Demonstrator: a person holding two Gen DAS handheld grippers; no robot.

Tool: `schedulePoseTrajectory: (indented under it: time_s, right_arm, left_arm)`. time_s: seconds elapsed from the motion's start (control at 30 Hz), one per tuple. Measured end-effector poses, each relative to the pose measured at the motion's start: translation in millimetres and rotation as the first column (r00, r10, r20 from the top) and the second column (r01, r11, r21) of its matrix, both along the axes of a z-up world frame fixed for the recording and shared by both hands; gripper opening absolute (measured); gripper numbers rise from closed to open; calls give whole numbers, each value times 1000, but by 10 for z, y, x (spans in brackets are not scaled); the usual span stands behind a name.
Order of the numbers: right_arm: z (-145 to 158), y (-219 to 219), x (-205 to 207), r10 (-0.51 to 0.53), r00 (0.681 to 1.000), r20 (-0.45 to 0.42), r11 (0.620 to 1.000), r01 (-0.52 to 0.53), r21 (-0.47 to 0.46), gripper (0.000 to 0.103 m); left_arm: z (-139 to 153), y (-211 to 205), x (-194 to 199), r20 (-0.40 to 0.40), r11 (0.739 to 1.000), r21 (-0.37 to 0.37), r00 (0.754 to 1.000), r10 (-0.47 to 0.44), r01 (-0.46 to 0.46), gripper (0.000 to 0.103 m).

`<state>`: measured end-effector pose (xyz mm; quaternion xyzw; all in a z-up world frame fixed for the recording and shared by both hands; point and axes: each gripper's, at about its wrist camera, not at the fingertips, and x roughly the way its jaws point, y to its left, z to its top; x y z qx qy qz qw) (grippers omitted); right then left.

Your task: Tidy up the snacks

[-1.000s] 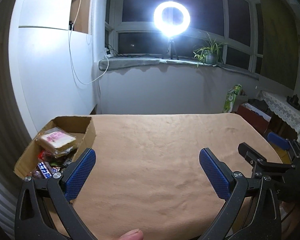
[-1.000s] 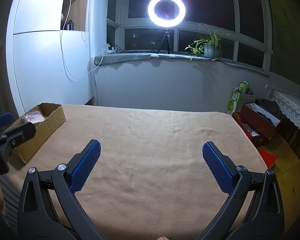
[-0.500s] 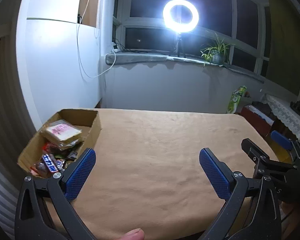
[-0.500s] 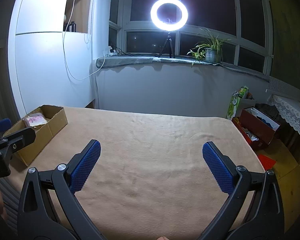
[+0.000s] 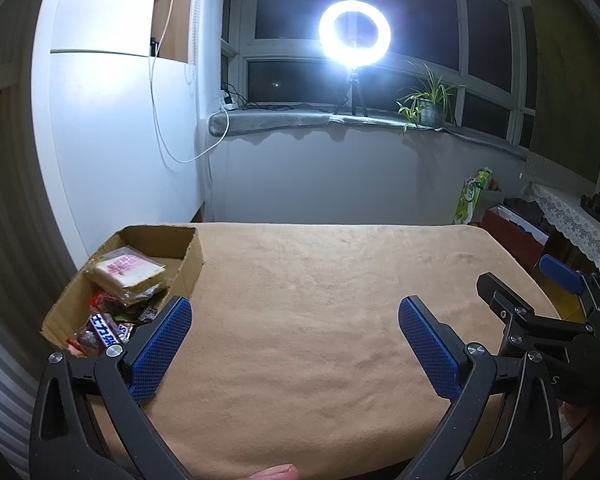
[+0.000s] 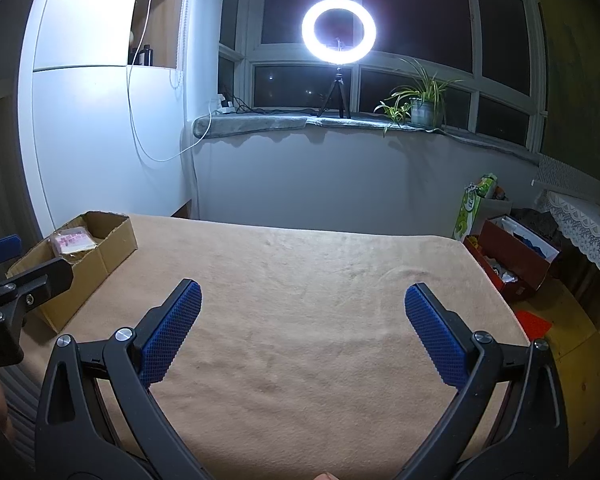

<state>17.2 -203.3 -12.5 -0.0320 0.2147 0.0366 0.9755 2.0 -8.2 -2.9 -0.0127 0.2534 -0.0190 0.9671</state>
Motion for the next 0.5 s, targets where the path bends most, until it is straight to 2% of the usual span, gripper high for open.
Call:
schedulePoseTrajectory:
  time_s: [0.5]
  right_arm:
    - [7, 0, -4, 0, 1000, 2, 1000, 0, 1, 103]
  left_arm:
    - [-4, 17, 9, 0, 1000, 8, 1000, -7, 7, 103]
